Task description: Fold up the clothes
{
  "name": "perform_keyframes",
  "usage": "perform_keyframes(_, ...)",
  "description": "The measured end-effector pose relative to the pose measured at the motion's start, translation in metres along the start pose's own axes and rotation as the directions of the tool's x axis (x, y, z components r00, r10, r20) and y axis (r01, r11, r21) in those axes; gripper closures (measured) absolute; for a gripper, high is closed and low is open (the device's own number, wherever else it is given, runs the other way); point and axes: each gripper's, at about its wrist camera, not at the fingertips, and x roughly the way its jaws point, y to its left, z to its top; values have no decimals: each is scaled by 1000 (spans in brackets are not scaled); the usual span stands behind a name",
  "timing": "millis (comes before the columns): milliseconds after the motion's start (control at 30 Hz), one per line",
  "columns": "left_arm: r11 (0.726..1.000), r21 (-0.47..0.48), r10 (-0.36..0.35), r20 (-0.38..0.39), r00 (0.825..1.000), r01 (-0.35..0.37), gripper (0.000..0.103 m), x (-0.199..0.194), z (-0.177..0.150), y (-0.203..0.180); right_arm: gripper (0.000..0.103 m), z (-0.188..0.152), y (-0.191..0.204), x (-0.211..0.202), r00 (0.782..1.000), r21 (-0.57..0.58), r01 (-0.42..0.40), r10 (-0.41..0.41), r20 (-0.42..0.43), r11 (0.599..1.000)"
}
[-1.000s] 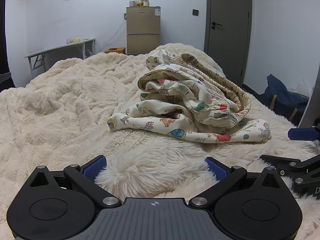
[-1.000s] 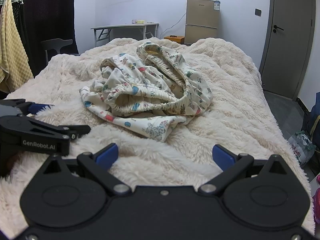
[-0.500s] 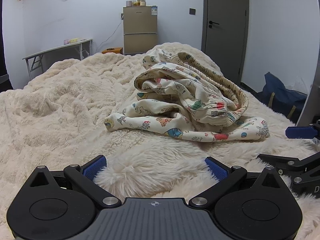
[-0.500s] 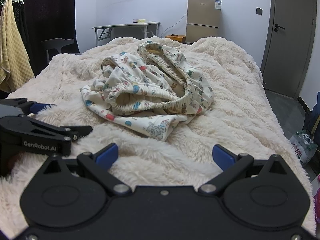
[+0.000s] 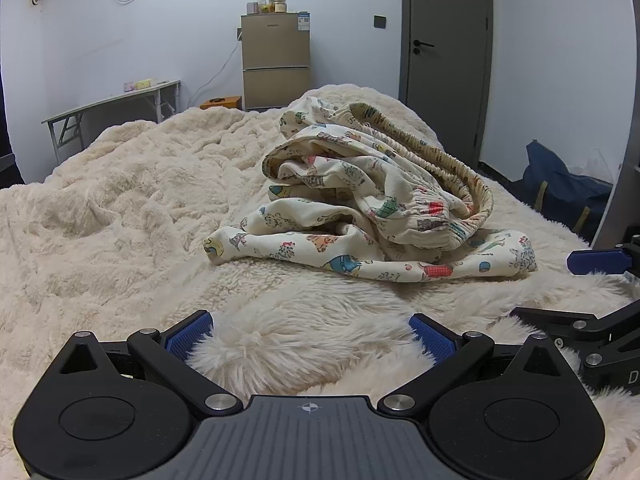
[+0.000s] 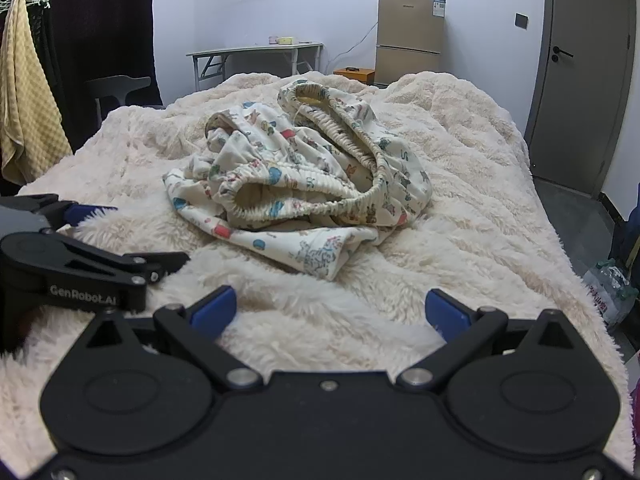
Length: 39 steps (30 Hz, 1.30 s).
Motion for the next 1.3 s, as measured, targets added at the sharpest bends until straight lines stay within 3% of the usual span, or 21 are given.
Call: perform_keyframes(1300, 1000, 4, -11, -5, 1000, 11, 0, 3, -1, 0, 1, 1, 1, 1, 1000, -3, -3, 3, -6, 1000)
